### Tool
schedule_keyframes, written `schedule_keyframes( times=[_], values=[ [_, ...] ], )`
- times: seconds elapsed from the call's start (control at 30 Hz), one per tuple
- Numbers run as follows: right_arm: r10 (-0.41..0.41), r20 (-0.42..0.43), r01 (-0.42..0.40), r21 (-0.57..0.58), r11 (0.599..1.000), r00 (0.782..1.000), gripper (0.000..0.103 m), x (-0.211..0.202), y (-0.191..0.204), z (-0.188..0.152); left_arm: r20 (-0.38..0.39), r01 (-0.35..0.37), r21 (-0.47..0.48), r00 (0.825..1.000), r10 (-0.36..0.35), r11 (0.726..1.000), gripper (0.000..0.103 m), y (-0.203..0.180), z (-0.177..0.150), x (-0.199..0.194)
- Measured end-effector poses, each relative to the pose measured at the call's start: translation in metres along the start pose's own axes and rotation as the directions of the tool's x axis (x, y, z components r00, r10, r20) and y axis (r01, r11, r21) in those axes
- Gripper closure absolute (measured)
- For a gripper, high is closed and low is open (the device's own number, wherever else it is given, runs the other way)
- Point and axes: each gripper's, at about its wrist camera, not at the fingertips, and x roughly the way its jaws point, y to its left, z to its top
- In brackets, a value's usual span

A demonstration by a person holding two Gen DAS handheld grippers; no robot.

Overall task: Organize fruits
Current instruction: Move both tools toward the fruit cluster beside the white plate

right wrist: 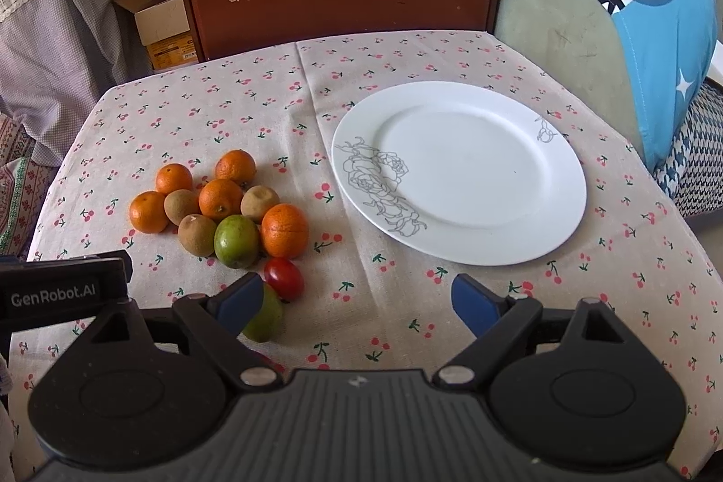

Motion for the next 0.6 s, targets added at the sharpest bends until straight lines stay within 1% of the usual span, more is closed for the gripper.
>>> schedule_keyframes(
  times=[0.27, 0.43, 0.57, 0.6],
  values=[
    [0.012, 0.023, -0.012, -0.024, 1.0, 1.0, 0.018, -0.004, 0.003, -0.002, 0.008, 0.001, 0.007, 1.0, -0.001, 1.0, 0.002, 0.001, -0.003, -0.003],
    [0.034, 0.037, -0.033, -0.023, 0.999, 0.999, 0.02, -0.006, 0.0, -0.004, 0.017, 0.012, 0.011, 1.0, -0.013, 1.0, 0.002, 0.001, -0.004, -0.006],
    [0.078, 0.05, -0.077, -0.021, 0.997, 0.996, 0.022, -0.01, -0.007, -0.009, 0.028, 0.043, 0.009, 0.999, -0.043, 0.999, 0.002, 0.003, -0.006, -0.007],
    [0.092, 0.051, -0.092, -0.019, 0.996, 0.994, 0.024, -0.011, -0.009, -0.011, 0.029, 0.045, 0.005, 0.999, -0.045, 0.999, 0.002, 0.004, -0.007, -0.006]
  ],
)
